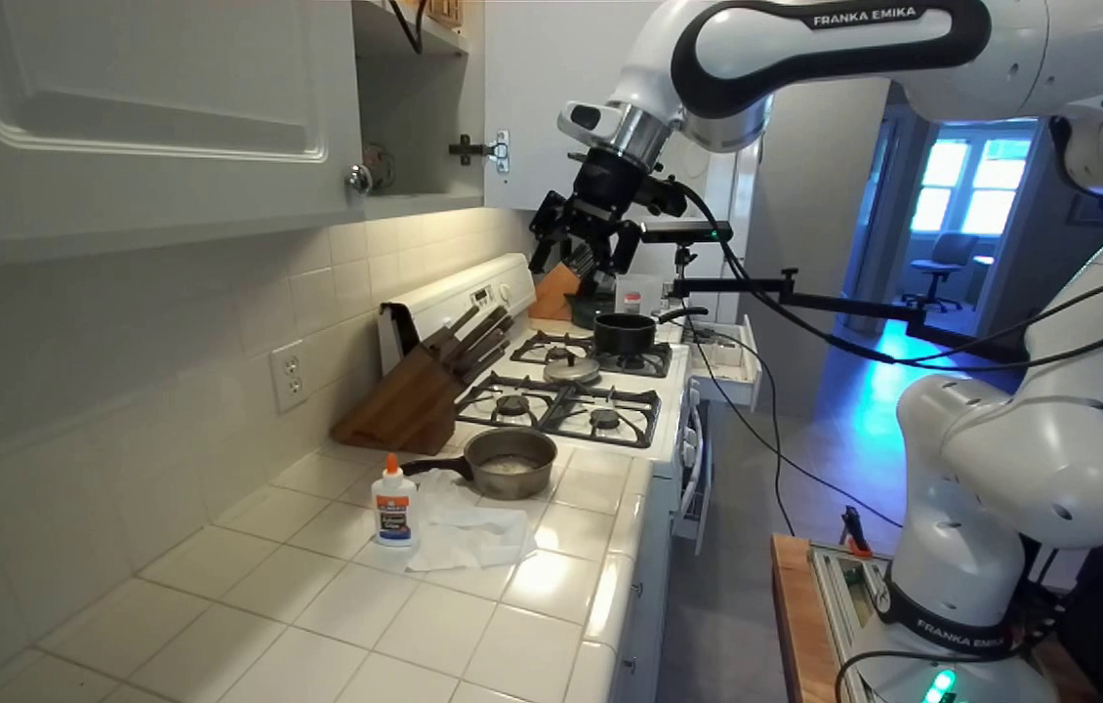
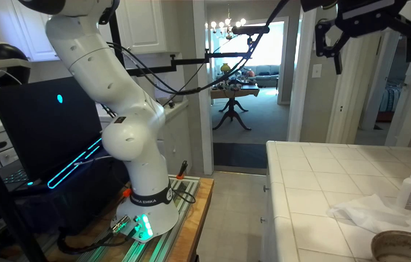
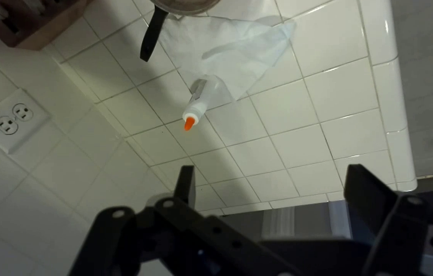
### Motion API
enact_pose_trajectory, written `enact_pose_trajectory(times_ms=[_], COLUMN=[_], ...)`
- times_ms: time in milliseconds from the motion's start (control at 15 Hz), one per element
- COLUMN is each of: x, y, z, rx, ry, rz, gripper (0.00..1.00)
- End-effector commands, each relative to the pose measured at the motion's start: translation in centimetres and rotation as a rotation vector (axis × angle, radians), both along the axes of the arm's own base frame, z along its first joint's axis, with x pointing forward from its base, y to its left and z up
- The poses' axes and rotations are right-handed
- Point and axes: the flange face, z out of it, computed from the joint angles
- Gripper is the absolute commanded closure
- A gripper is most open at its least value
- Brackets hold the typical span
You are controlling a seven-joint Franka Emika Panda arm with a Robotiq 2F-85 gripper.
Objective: Open the top left cabinet door
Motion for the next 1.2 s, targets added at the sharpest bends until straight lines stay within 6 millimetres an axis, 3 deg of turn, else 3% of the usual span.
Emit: enact_pose_trajectory(times_ms=[0, 533, 867, 1133], x=[0.3, 0.7, 1.8, 2.5], y=[0.1, 0.1, 1.0, 1.6], z=[0.2, 0.1, 2.1, 4.3], rx=[0.002, 0.002, 0.052, 0.100], ry=[0.003, 0.009, -0.050, -0.146], rz=[0.001, 0.002, -0.101, -0.056], gripper=[0.00, 0.00, 0.00, 0.00])
